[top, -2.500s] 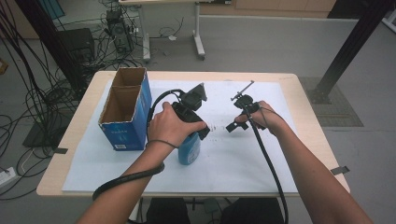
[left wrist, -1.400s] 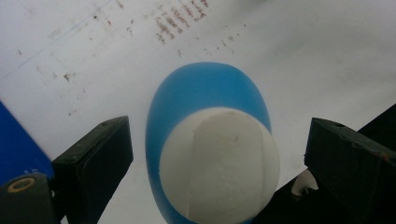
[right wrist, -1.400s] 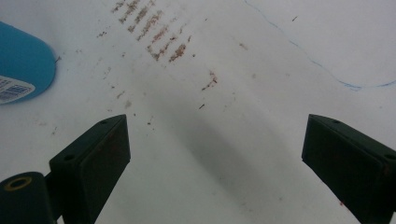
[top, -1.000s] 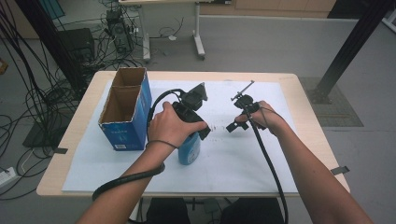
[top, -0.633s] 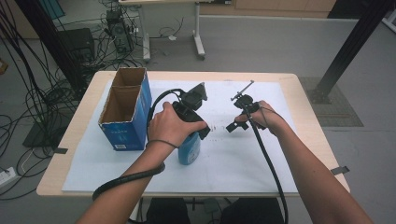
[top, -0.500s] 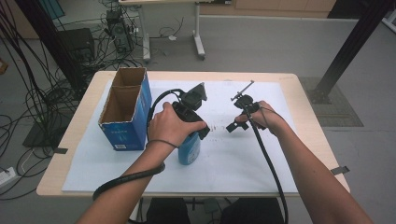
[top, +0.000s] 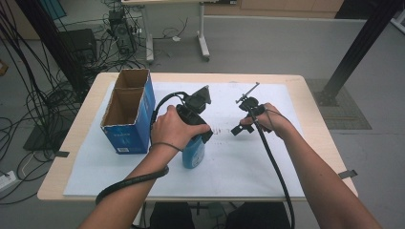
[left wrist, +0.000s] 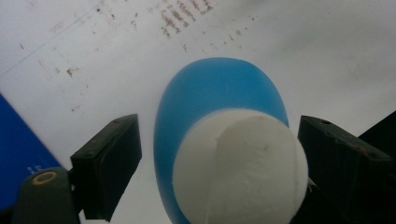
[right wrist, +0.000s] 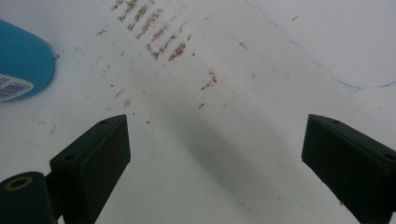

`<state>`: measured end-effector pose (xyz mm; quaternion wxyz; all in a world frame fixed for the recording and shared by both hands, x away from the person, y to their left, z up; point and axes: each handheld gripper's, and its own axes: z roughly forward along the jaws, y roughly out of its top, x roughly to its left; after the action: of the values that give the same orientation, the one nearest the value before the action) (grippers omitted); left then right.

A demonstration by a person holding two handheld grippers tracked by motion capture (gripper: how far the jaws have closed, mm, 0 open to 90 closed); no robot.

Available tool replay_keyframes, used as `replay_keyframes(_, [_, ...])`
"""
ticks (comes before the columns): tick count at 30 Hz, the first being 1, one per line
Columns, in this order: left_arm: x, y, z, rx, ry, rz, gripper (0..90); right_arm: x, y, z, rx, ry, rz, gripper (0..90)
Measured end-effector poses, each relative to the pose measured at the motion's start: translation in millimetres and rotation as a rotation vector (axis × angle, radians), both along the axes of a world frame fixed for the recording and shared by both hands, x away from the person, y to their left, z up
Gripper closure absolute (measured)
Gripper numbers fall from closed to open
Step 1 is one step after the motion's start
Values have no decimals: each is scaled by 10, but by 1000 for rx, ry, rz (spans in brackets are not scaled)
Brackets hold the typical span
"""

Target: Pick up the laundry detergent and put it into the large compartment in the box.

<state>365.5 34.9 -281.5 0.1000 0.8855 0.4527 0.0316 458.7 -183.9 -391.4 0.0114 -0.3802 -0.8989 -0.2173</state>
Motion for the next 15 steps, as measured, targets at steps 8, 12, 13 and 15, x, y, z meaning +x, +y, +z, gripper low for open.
replay_keyframes(8, [-1,-14,-5,3,2,-6,203,4,-2,-5,0,0,2,76])
replay_keyframes(12, [-10,-21,-4,1,2,-8,233,1,2,-4,-2,2,0,78])
replay_keyframes(13, [-10,-21,-4,1,2,-8,236,1,2,-4,-2,2,0,78])
replay_keyframes(15, [-11,-19,-3,-1,2,-8,252,0,4,-1,-2,3,2,78])
